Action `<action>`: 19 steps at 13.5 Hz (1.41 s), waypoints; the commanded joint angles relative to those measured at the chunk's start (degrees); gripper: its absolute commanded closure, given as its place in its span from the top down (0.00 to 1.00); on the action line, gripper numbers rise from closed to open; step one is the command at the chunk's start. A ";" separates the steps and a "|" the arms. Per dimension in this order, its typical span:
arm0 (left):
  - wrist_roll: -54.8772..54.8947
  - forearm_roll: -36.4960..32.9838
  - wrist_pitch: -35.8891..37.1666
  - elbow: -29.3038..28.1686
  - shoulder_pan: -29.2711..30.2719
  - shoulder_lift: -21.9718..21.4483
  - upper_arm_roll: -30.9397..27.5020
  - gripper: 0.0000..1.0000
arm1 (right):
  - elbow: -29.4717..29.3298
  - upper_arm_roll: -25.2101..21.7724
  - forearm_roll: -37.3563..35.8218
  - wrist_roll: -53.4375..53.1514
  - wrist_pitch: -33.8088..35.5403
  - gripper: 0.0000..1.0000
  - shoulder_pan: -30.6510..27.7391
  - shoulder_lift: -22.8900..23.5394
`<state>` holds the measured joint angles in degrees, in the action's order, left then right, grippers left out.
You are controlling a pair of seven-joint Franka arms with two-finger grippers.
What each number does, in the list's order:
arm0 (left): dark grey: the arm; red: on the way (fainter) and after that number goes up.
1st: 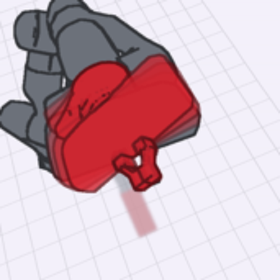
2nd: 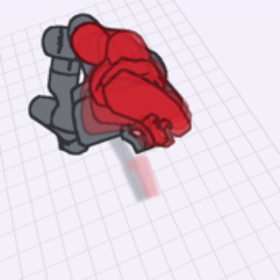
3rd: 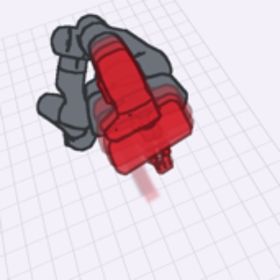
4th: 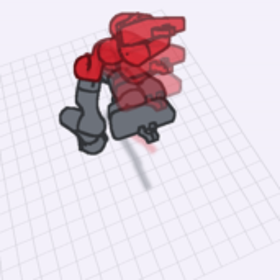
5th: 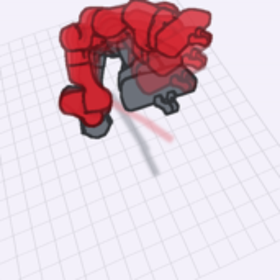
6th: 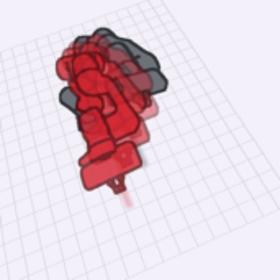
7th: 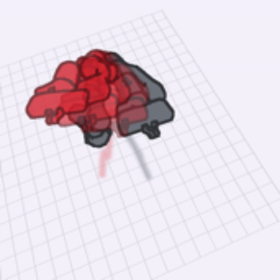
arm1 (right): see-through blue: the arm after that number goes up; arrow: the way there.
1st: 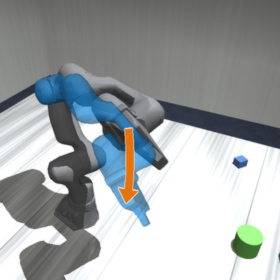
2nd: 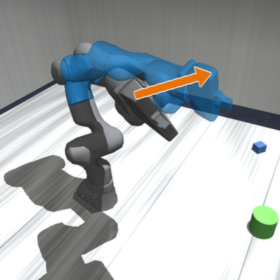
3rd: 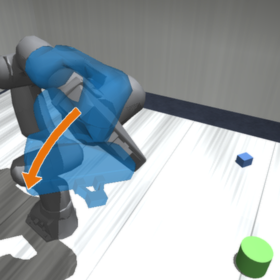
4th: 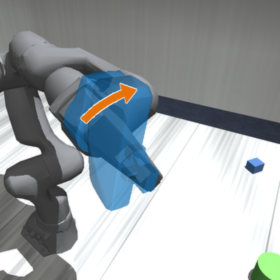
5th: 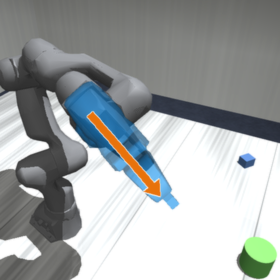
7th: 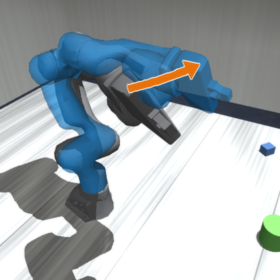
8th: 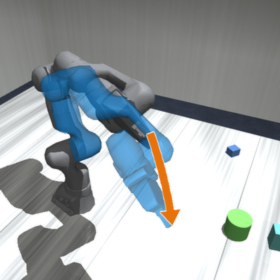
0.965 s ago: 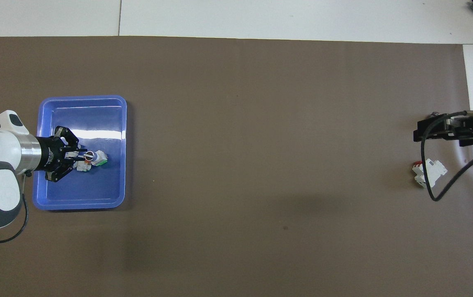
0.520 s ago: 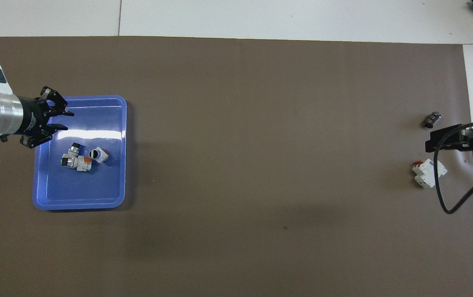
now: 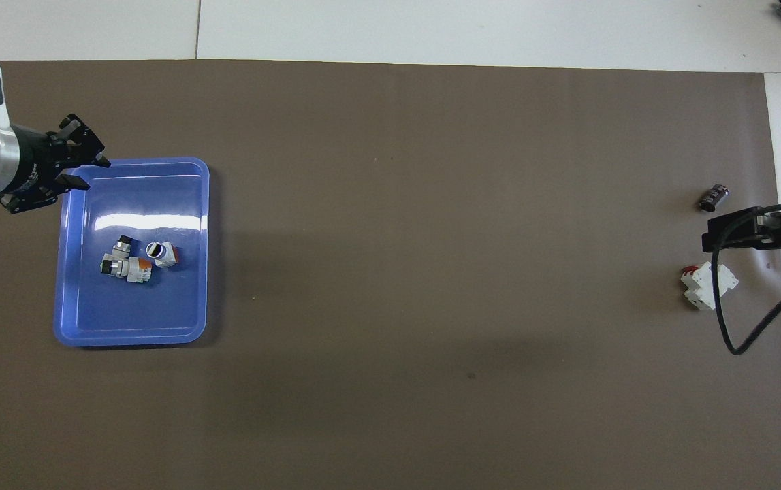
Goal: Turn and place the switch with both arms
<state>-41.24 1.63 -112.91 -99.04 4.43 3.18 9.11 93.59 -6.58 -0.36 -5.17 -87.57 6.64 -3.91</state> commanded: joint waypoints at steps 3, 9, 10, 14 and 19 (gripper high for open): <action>13.87 -2.24 15.76 9.90 -1.97 0.34 -0.40 0.43 | -2.01 0.43 -1.48 1.92 2.57 1.00 -0.14 1.10; 31.74 -4.63 29.24 13.61 -2.85 -1.93 -0.14 0.77 | -1.57 0.43 -1.48 1.83 3.10 1.00 0.57 0.49; 32.18 -4.36 28.71 13.35 -2.85 -2.29 0.38 0.96 | -1.65 0.35 -1.66 1.74 3.28 1.00 0.57 0.57; 31.48 -4.09 23.72 12.12 -2.85 -2.39 0.47 1.00 | -0.69 0.34 -1.66 1.83 2.75 1.00 0.22 0.22; 32.10 -3.57 17.22 10.37 -2.06 -2.47 0.39 1.00 | -0.34 0.26 -1.48 1.57 2.75 1.00 -0.13 0.05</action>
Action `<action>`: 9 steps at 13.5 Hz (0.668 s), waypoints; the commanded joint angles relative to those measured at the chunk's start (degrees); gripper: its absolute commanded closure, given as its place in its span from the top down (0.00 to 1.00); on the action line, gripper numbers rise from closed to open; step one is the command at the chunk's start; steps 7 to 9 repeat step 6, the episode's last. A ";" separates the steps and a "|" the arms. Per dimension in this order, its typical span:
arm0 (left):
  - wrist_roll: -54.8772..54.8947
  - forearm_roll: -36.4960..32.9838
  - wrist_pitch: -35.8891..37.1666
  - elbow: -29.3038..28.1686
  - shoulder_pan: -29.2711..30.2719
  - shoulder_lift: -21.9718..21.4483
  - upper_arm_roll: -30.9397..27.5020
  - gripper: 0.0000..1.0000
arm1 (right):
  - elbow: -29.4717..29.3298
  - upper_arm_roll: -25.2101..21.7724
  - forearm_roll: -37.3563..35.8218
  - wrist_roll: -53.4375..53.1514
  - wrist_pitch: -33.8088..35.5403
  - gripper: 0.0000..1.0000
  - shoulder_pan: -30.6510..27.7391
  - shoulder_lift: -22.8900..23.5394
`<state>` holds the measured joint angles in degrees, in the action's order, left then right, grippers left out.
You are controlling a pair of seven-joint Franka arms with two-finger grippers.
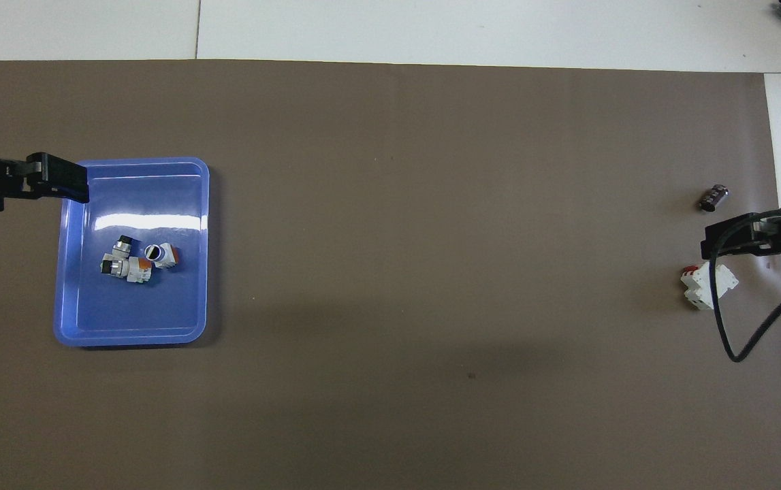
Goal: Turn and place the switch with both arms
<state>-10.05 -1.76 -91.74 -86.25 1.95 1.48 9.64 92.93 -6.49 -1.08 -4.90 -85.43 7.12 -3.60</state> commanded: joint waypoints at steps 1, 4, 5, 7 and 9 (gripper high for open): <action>1.08 1.21 -5.89 -3.39 0.60 -1.12 -0.32 1.00 | 0.76 0.07 -0.68 1.29 0.61 1.00 -0.62 -0.53; 4.06 1.84 -7.05 -4.80 0.60 -1.74 -0.58 1.00 | 1.02 0.07 -0.06 1.12 0.53 1.00 -0.53 -0.62; 4.24 1.84 -7.05 -5.41 0.60 -2.00 -0.58 1.00 | 0.94 0.16 0.03 1.12 0.53 1.00 -0.53 -0.62; 4.25 1.76 -7.05 -5.68 0.60 -2.27 -0.67 1.00 | 0.94 0.16 0.11 1.20 0.53 1.00 -0.44 -0.62; 4.25 1.76 -7.05 -5.68 0.60 -2.27 -0.67 1.00 | 0.94 0.16 0.11 1.20 0.53 1.00 -0.44 -0.62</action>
